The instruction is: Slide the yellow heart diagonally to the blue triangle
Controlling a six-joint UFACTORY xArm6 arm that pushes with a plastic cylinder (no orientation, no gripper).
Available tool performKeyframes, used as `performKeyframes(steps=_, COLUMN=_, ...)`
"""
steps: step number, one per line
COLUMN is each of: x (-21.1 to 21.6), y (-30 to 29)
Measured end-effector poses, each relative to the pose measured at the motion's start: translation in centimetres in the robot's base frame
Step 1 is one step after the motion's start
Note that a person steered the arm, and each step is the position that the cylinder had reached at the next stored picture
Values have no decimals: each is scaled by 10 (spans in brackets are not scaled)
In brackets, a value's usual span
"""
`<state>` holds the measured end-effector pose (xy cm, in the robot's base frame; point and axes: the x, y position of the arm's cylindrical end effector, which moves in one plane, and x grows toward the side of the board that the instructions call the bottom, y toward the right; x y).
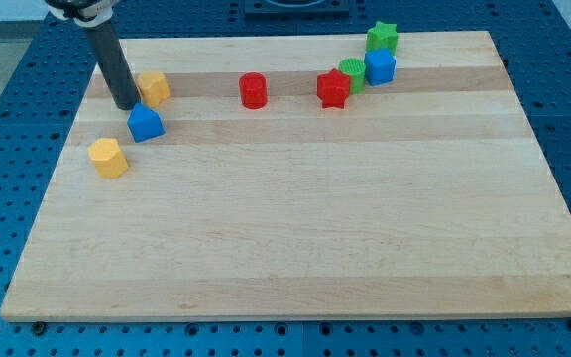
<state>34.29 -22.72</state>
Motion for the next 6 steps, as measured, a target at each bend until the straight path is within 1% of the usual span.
performKeyframes(steps=1, x=8, y=24)
performKeyframes(steps=2, x=-16, y=30)
performKeyframes(steps=3, x=-36, y=-14)
performKeyframes(steps=4, x=-38, y=-8)
performKeyframes(steps=6, x=-38, y=47)
